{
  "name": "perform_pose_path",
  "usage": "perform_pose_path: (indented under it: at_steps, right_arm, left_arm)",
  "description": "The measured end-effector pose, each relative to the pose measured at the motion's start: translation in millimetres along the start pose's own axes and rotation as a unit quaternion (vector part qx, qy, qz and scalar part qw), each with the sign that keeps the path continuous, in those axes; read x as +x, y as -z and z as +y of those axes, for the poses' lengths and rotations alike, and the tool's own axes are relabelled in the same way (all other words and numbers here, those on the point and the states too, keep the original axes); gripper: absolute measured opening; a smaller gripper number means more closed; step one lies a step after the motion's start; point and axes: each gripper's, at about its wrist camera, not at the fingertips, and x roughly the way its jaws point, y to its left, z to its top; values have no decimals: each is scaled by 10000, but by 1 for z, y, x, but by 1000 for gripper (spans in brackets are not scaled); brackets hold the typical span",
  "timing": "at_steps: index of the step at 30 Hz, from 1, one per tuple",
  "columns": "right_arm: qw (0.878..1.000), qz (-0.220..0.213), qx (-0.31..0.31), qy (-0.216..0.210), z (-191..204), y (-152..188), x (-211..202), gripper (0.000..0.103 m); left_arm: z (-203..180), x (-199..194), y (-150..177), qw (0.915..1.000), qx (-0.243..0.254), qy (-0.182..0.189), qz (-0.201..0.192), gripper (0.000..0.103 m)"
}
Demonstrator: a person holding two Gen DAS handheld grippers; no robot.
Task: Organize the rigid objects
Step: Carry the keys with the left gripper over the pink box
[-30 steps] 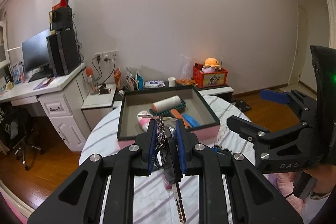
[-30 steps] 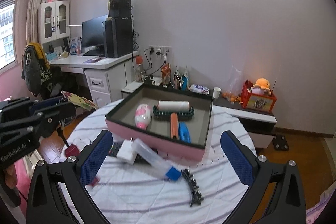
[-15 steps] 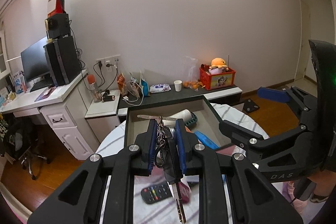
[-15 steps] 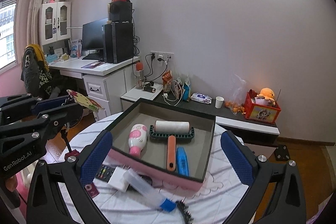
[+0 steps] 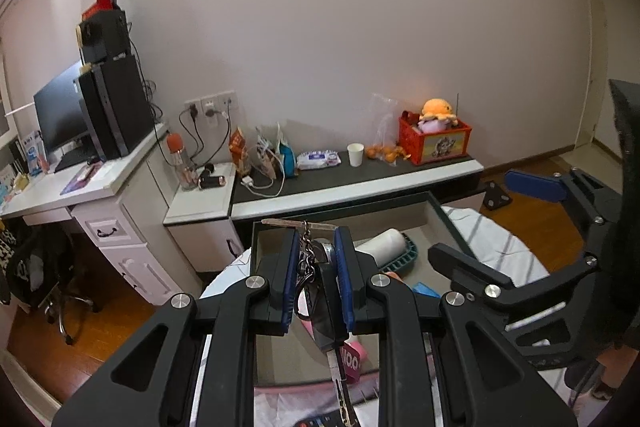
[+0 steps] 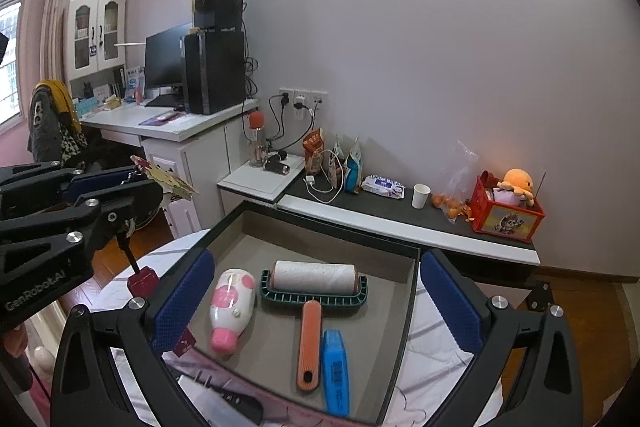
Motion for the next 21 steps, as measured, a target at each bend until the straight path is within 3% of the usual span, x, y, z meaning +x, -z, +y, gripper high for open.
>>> perform_pose_path:
  at_steps: [10, 21]
  right_arm:
    - [9994, 343, 13, -34, -6, 7, 44, 103]
    - [9985, 548, -22, -88, -6, 12, 61, 103]
  left_arm:
    - [13, 68, 14, 9982, -224, -97, 542, 18]
    - [20, 105, 26, 9949, -216, -278, 949, 20]
